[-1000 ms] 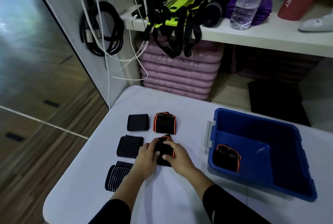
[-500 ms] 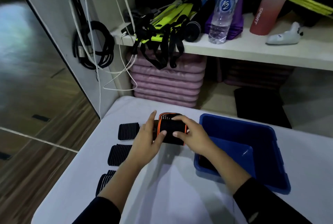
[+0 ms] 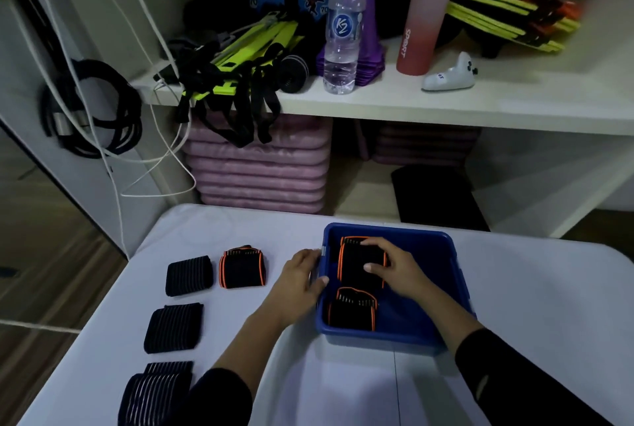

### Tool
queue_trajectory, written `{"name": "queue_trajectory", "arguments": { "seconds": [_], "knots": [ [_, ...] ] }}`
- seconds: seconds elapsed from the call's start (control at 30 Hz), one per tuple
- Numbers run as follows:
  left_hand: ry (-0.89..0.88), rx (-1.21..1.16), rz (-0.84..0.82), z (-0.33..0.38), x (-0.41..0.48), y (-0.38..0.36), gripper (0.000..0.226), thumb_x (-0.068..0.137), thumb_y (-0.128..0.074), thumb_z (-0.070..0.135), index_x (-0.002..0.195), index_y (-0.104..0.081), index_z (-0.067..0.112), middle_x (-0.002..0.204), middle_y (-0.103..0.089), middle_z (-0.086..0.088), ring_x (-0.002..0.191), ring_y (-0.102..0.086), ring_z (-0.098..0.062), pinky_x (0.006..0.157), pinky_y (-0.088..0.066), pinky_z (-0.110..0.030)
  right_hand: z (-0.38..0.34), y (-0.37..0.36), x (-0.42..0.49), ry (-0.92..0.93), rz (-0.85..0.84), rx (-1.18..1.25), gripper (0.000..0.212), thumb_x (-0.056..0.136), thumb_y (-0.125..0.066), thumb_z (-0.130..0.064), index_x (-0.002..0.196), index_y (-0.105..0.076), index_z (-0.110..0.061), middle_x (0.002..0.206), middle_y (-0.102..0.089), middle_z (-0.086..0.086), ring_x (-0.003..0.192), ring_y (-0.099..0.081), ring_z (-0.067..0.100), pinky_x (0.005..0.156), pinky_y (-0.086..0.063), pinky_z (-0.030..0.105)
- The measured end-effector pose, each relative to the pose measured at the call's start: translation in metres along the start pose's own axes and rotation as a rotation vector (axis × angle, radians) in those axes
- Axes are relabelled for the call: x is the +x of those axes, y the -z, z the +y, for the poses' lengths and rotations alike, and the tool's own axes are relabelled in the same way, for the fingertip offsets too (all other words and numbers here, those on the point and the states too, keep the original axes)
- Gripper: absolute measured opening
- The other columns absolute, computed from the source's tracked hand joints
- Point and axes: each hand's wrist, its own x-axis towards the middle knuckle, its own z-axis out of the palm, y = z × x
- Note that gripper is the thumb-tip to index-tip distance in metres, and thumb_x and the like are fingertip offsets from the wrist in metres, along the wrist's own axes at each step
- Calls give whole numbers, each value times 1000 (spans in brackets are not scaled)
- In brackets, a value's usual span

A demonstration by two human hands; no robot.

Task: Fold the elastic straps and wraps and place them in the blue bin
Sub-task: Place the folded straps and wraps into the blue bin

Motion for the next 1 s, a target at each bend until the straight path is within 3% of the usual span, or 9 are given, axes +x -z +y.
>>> {"name": "queue_trajectory", "arguments": {
  "seconds": [0.1, 0.27, 0.4, 0.53, 0.67, 0.8, 0.9, 1.0],
  "knots": [
    [5, -7, -14, -4, 4, -2, 54, 93, -48, 32, 142, -32, 16, 143, -36, -1, 131, -36, -18, 112, -29, -34, 12, -12, 10, -32, -41, 25, 37, 85, -63, -6, 112, -54, -30, 109, -62, 9, 95, -63, 26, 79, -57, 40],
    [13, -48, -51, -9, 3, -3, 53, 94, -45, 37, 143, -31, 20, 142, -36, 5, 129, -37, -13, 111, -33, -37, 31, -29, 21, -62, -39, 23, 39, 84, -63, -3, 109, -57, -32, 110, -61, 6, 99, -60, 21, 84, -53, 29],
    [25, -85, -52, -7, 2, -5, 53, 95, -44, 35, 144, -27, 25, 142, -37, 6, 125, -41, -14, 108, -36, -37, 46, -33, 27, -87, -18, -135, 46, 84, -66, -14, 126, -54, -31, 107, -49, 11, 100, -51, 21, 97, -43, 30],
    [29, -112, -59, -6, 2, -5, 56, 95, -45, 32, 146, -21, 30, 143, -38, 7, 125, -40, -14, 109, -36, -37, 51, -34, 30, -113, -90, -223, 51, 89, -60, -23, 136, -43, -34, 104, -41, 7, 104, -46, 21, 95, -35, 23],
    [9, -65, -64, -7, 1, -4, 55, 96, -43, 34, 146, -22, 30, 142, -40, 5, 129, -37, -13, 110, -31, -32, 48, -32, 27, -142, -138, -227, 53, 91, -57, -29, 139, -37, -37, 108, -44, 7, 111, -47, 23, 91, -32, 21],
    [-18, 8, -51, -5, -2, -4, 55, 97, -39, 35, 147, -18, 30, 143, -39, 5, 128, -35, -12, 108, -29, -26, 40, -21, 20, -135, -129, -213, 56, 88, -62, -29, 137, -38, -38, 120, -48, 10, 119, -45, 23, 102, -35, 27],
    [-22, 4, -37, -6, -5, -1, 52, 97, -37, 39, 146, -20, 32, 141, -39, 6, 129, -35, -11, 107, -29, -24, 27, -15, 12, -109, 1, -216, 54, 88, -62, -21, 136, -42, -31, 117, -48, 8, 114, -46, 20, 97, -38, 26],
    [40, 2, 90, -19, -11, 9, 45, 98, -37, 37, 141, -35, 25, 139, -43, 5, 129, -36, -12, 104, -29, -21, -7, -25, 11, 36, 266, -112, 37, 89, -59, -10, 124, -55, -20, 110, -52, 5, 93, -54, 14, 76, -40, 7]
  ]
}}
